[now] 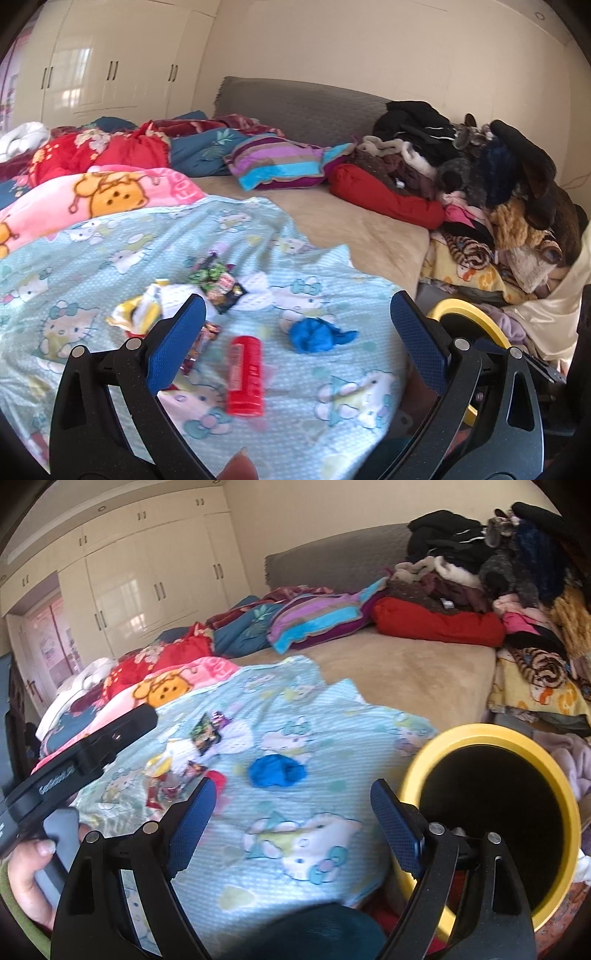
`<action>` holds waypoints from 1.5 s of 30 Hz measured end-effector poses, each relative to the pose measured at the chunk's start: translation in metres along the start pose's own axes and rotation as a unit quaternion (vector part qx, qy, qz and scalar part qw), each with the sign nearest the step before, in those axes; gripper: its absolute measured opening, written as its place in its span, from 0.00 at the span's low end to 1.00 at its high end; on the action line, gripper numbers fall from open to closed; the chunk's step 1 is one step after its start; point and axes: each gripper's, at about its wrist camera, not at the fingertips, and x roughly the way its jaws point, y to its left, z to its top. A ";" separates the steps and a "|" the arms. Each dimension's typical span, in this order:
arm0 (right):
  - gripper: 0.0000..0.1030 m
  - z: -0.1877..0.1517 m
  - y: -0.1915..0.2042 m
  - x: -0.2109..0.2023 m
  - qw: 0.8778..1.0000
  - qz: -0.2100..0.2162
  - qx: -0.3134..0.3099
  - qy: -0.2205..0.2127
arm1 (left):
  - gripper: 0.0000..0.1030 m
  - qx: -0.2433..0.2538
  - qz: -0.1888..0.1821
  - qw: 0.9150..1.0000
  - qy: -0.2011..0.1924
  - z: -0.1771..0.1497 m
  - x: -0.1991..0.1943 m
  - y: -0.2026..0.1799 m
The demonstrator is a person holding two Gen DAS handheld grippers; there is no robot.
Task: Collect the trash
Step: 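Move both grippers back toward the red can and wrappers, then grasp a green candy wrapper with the left gripper while the right grasps the red can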
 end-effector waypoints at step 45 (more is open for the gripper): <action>0.34 -0.034 0.085 0.156 0.979 0.118 0.012 0.164 | 0.59 -0.097 0.011 0.970 0.222 0.032 0.185 0.110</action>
